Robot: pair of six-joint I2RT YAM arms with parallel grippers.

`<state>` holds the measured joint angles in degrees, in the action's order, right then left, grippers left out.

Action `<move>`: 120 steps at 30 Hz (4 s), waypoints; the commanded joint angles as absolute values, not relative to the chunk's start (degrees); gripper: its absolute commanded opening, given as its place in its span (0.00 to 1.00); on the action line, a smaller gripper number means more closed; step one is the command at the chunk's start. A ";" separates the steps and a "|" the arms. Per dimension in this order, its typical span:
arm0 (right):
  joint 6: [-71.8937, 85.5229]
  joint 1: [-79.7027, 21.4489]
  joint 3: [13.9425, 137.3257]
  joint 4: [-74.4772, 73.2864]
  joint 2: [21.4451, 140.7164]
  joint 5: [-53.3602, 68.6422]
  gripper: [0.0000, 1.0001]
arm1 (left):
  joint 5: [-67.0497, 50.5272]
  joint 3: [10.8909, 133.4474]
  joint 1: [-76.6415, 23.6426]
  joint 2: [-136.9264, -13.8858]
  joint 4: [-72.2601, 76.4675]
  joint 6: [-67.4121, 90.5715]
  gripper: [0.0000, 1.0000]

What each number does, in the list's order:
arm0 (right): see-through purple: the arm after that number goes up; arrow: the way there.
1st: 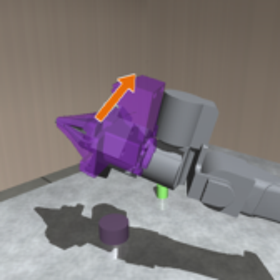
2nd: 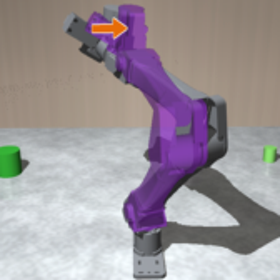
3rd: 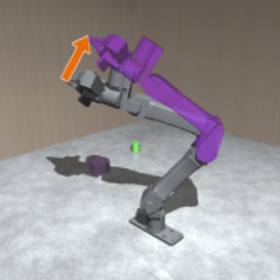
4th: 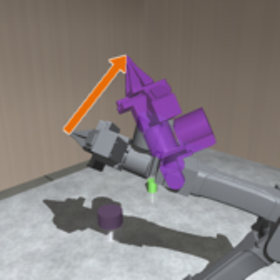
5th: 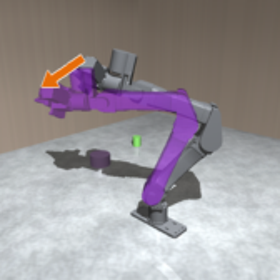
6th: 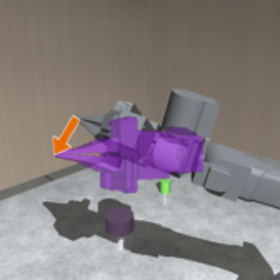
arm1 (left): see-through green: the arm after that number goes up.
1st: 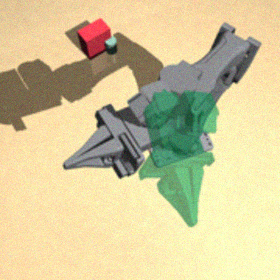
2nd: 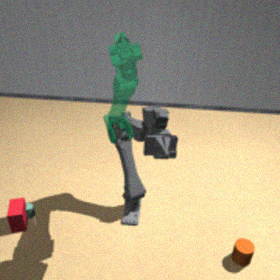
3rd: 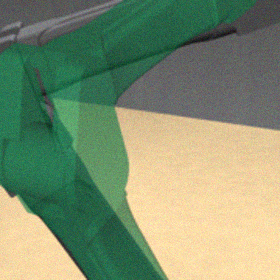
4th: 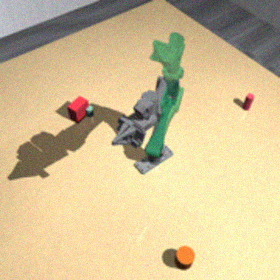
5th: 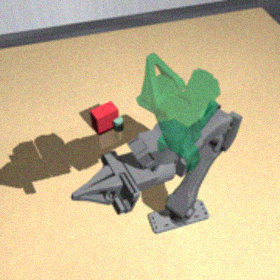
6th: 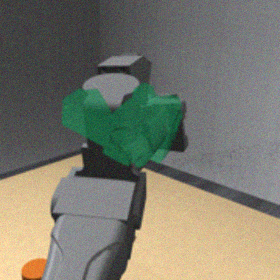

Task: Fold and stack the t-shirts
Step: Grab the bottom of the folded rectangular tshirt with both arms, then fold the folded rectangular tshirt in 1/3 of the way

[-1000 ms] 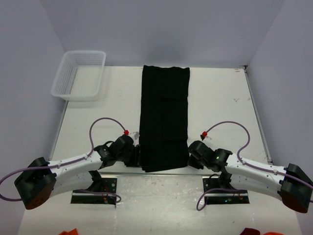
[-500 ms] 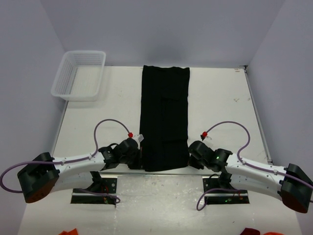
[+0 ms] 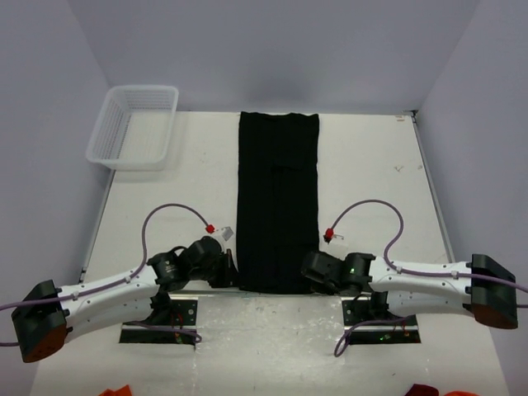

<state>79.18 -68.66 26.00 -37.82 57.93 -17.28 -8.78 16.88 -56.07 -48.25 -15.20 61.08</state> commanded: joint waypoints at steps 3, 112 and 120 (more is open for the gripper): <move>88.94 -77.51 34.61 -53.15 61.96 -24.43 0.00 | -8.35 16.70 -56.51 -46.23 -21.53 62.05 0.00; 20.04 -18.99 104.51 -40.09 126.22 -3.68 0.00 | -30.15 79.45 -18.90 -123.30 7.29 23.73 0.00; 21.18 -18.99 92.03 -35.42 110.66 -5.91 0.02 | -30.94 80.77 -15.12 -127.09 8.52 23.73 0.00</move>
